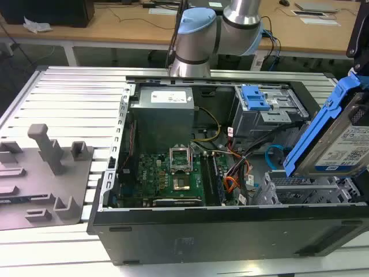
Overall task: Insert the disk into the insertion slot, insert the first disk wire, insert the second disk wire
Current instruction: 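Insert the disk into the insertion slot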
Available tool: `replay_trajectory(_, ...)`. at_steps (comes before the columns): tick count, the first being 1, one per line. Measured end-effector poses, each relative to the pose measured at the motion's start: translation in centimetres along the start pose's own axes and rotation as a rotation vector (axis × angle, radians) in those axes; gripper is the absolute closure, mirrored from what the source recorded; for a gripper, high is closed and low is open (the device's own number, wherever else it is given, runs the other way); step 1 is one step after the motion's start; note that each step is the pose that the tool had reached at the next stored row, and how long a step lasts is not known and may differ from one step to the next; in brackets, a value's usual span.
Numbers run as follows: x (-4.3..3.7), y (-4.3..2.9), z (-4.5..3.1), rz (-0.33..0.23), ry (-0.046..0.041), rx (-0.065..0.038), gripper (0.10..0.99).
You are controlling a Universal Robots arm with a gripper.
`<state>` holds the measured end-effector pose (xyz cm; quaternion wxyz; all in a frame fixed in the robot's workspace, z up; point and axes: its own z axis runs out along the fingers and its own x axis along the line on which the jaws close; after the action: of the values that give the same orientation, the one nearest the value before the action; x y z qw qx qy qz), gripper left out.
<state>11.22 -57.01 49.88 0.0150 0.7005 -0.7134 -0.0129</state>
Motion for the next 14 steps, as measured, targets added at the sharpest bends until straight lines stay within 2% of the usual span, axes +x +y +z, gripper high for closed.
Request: replay_trajectory(14, -0.01, -0.07, 1.71, 0.0, 0.0, 0.0, 0.722)
